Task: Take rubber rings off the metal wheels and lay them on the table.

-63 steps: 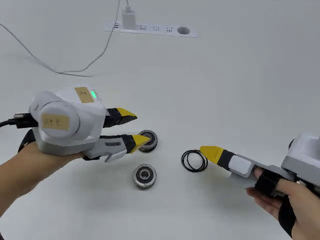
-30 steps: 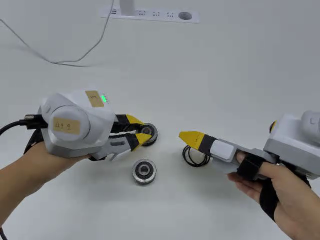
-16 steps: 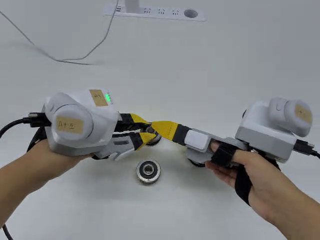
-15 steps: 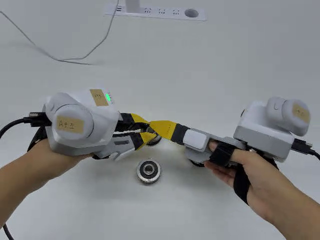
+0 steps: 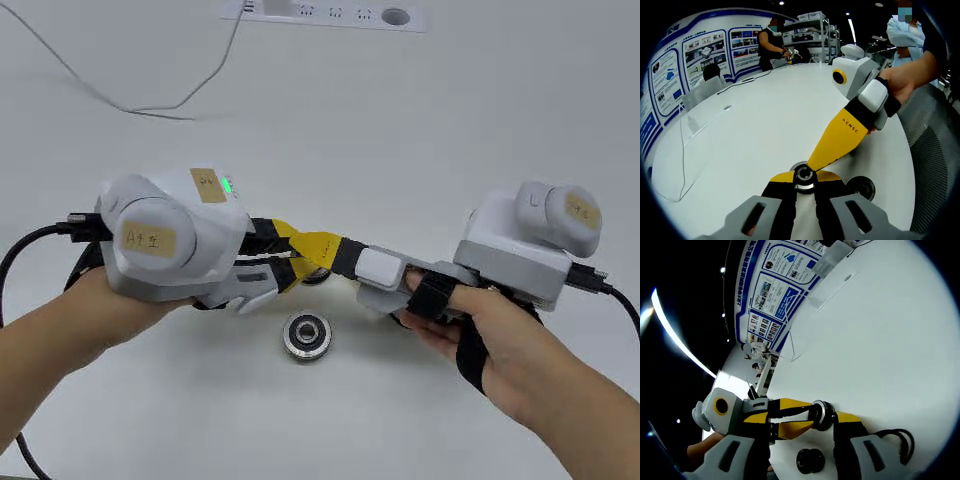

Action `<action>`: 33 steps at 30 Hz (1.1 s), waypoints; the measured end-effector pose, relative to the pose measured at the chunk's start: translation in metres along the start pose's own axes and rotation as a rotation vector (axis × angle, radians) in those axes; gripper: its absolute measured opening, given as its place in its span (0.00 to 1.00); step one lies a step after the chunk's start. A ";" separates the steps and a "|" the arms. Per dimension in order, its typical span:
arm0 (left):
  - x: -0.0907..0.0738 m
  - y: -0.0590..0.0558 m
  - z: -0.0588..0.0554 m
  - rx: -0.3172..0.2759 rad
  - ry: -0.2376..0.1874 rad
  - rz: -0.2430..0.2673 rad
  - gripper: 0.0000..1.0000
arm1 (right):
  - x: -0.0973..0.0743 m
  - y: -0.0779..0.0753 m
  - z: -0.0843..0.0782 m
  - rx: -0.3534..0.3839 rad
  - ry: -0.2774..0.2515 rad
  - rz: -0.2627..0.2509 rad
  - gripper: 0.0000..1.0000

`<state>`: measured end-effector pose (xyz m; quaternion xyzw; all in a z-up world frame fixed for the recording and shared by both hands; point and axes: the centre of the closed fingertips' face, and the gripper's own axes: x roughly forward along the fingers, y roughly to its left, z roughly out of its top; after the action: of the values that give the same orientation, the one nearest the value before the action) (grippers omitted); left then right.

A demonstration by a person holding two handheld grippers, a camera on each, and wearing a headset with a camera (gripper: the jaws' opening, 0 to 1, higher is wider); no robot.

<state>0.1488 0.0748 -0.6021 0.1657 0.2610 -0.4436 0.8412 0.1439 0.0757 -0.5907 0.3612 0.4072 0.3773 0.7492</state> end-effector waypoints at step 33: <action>0.000 -0.001 0.001 0.003 0.001 0.003 0.13 | -0.010 0.003 0.000 0.012 -0.007 0.040 0.42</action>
<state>0.1484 0.0740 -0.6018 0.1674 0.2604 -0.4428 0.8415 0.1386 0.0684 -0.5845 0.3751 0.3993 0.3884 0.7409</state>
